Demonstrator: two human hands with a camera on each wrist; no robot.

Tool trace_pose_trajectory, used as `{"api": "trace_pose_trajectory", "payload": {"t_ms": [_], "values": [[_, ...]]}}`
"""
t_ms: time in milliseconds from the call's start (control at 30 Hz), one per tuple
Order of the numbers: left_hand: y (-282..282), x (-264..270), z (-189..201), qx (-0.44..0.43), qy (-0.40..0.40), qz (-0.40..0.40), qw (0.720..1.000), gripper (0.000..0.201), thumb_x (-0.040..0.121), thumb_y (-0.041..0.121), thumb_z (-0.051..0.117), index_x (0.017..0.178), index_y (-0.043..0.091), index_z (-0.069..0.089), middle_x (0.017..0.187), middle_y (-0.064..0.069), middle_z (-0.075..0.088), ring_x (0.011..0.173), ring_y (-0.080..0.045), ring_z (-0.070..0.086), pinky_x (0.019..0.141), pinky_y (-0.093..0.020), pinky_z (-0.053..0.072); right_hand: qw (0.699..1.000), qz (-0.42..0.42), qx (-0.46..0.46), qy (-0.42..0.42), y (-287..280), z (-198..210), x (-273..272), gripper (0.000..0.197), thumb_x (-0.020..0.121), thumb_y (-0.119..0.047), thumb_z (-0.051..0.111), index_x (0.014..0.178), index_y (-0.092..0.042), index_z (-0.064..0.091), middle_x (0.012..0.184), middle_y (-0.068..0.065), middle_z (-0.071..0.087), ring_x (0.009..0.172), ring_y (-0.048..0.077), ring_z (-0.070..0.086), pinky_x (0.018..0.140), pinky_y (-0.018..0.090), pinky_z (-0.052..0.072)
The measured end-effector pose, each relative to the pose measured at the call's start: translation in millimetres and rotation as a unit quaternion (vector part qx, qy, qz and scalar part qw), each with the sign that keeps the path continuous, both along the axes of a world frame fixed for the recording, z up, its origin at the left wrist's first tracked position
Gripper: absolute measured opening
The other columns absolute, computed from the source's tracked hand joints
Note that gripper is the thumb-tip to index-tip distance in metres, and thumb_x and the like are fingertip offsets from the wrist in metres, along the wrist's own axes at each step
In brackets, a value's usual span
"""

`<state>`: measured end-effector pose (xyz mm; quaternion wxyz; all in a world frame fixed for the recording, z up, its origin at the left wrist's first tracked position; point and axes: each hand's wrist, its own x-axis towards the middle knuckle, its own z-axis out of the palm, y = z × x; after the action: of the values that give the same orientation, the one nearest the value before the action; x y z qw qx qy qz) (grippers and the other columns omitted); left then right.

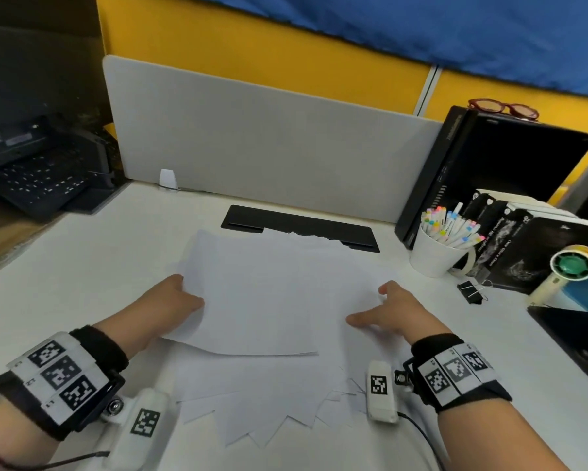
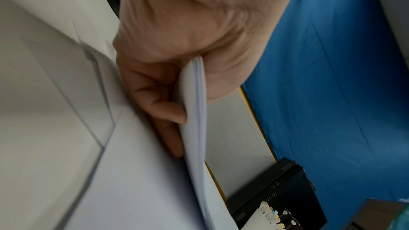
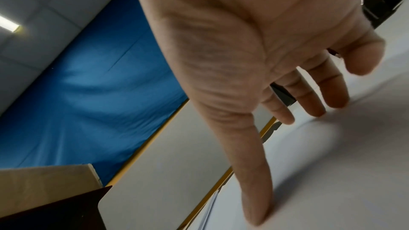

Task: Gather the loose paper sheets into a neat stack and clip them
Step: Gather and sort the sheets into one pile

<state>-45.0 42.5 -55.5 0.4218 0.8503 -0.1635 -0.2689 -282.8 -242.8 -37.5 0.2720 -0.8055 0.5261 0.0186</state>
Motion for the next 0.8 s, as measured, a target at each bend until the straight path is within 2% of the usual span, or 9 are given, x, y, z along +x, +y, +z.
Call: {"api": "trace_pose_trajectory", "payload": {"t_ms": [167,267,333,467,567,700,800], "values": [[-2,-4,-2,-0.018,0.019,0.011,1.0,0.022,0.096,0.01,0.063,0.116,0.003,0.057,0.106,-0.014,0.067,0.087,-0.03,0.065,0.064,-0.032,0.047,0.998,0.007,-0.034,0.059,2,-1,-2,0.126,0.047,-0.074,0.084,0.148,-0.021,0.033,0.148,0.009,0.037,0.141,0.033,0.03,0.112,0.048,0.036],[-2,-4,-4,-0.017,0.024,0.019,0.999,0.024,0.096,0.013,0.064,0.118,0.005,0.058,0.105,-0.012,0.067,0.088,-0.031,0.066,0.064,-0.033,0.048,1.0,-0.007,-0.02,0.015,0,-7,-8,0.136,0.044,-0.083,0.078,0.154,-0.023,0.025,0.157,0.004,0.03,0.147,0.031,0.023,0.117,0.051,0.029],[-1,-5,-4,-0.02,0.032,0.024,0.999,0.024,0.095,0.014,0.065,0.117,0.007,0.059,0.106,-0.013,0.069,0.09,-0.034,0.067,0.066,-0.035,0.05,0.999,-0.035,-0.008,-0.038,-3,-10,-11,0.136,0.045,-0.081,0.079,0.155,-0.024,0.024,0.159,0.002,0.027,0.149,0.028,0.022,0.119,0.052,0.027],[-2,-8,-5,-0.037,0.041,0.022,0.998,0.022,0.095,0.012,0.066,0.115,0.005,0.06,0.105,-0.016,0.07,0.088,-0.036,0.068,0.067,-0.035,0.051,0.995,-0.064,-0.001,-0.082,-8,-11,-13,0.14,0.035,-0.079,0.083,0.153,-0.027,0.029,0.156,0.002,0.032,0.146,0.028,0.026,0.117,0.052,0.031],[-3,-11,-5,-0.054,0.048,0.022,0.997,0.019,0.095,0.013,0.067,0.112,0.005,0.06,0.107,-0.017,0.071,0.09,-0.037,0.069,0.073,-0.039,0.054,0.997,-0.045,-0.03,-0.049,-8,-7,-12,0.128,0.043,-0.076,0.084,0.15,-0.026,0.034,0.151,0.002,0.037,0.144,0.028,0.025,0.116,0.051,0.031],[-4,-15,-5,-0.07,0.07,0.012,0.995,0.016,0.096,0.014,0.067,0.11,0.009,0.062,0.105,-0.015,0.075,0.093,-0.037,0.072,0.088,-0.05,0.058,0.995,-0.078,-0.037,-0.05,-10,-2,-13,0.1,0.056,-0.067,0.085,0.137,-0.021,0.048,0.137,0.005,0.053,0.13,0.031,0.047,0.11,0.048,0.038],[-5,-17,-3,-0.072,0.074,0.01,0.995,0.018,0.096,0.013,0.066,0.113,0.008,0.063,0.106,-0.015,0.075,0.095,-0.038,0.073,0.093,-0.055,0.056,0.997,-0.019,-0.045,-0.052,-14,8,-14,0.067,0.074,-0.046,0.082,0.126,-0.01,0.06,0.118,0.003,0.061,0.107,0.024,0.059,0.096,0.033,0.047]]}}
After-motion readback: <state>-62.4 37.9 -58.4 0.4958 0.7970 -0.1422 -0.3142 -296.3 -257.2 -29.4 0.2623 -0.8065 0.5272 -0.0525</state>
